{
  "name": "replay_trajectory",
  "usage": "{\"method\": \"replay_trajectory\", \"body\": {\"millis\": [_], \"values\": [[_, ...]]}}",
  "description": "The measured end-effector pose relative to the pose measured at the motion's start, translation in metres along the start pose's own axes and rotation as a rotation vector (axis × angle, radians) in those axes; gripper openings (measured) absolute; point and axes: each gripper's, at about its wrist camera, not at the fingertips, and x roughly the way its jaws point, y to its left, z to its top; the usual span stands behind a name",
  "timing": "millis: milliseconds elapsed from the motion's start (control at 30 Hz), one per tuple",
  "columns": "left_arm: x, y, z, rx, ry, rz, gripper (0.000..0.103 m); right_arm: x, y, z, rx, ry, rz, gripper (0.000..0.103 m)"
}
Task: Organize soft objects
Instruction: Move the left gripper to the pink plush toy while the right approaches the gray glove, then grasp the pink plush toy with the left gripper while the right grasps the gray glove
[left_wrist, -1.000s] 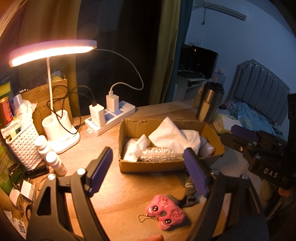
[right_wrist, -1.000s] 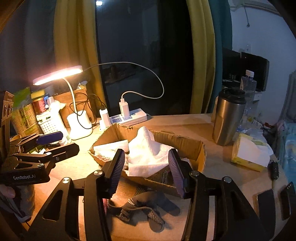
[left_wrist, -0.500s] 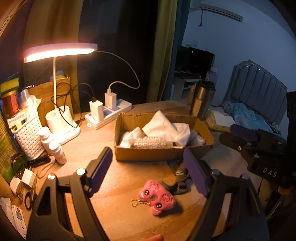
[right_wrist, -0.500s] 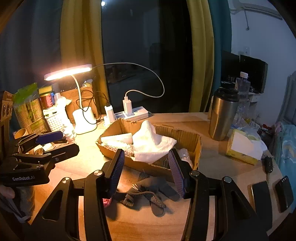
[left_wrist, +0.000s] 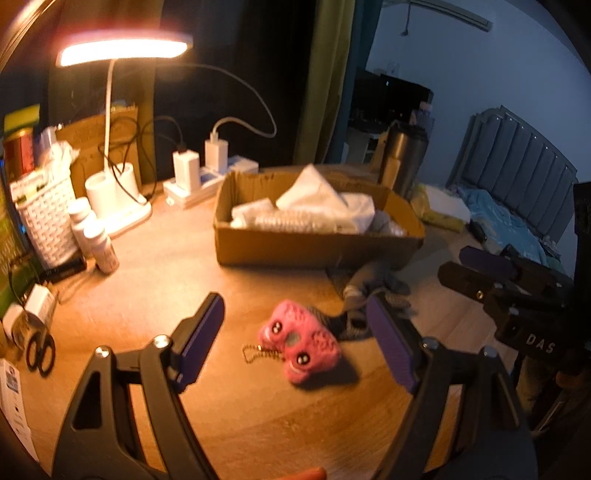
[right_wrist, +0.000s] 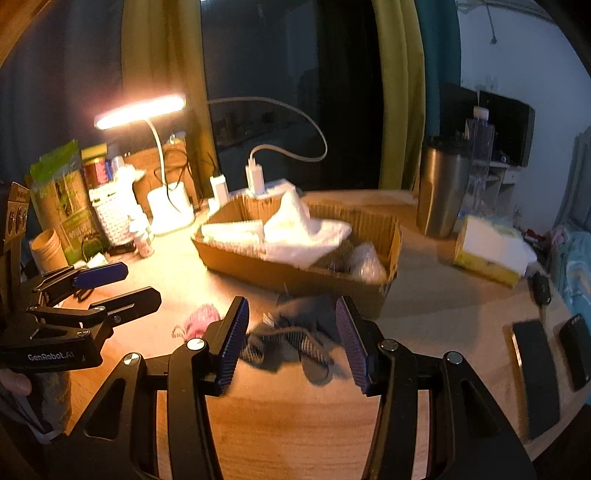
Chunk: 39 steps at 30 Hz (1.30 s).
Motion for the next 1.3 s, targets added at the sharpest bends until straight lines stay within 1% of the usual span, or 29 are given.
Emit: {"method": "replay_trajectory", "body": {"millis": [233,300,433,667,833,967,1067,1300], "values": [[0.019,-0.003,-0.017,0.009,0.059,-0.005,0.081,0.017,-0.005,-0.018,0.024,0.046,0.013,0.052],[0.025,-0.004,-0.018,0.010,0.072,-0.008,0.081,0.022,-0.008,-0.019,0.032,0.053,0.016,0.053],[0.042,-0.005,-0.022,0.010,0.107,-0.010,0.081,0.031,-0.010,-0.021,0.041,0.068,0.019,0.058],[0.064,-0.002,-0.024,0.024,0.141,0.006,0.081,0.051,-0.013,-0.023,0.048,0.105,0.028,0.059],[0.078,0.010,-0.026,-0.007,0.184,0.022,0.081,0.065,-0.008,-0.018,0.043,0.123,0.044,0.060],[0.084,0.018,-0.027,-0.021,0.204,0.032,0.081,0.079,-0.001,-0.012,0.042,0.139,0.063,0.060],[0.085,0.021,-0.027,-0.016,0.204,0.049,0.081,0.091,0.004,-0.010,0.037,0.159,0.064,0.060],[0.087,0.022,-0.025,-0.005,0.205,0.041,0.081,0.113,0.011,-0.010,0.036,0.207,0.053,0.060]]}}
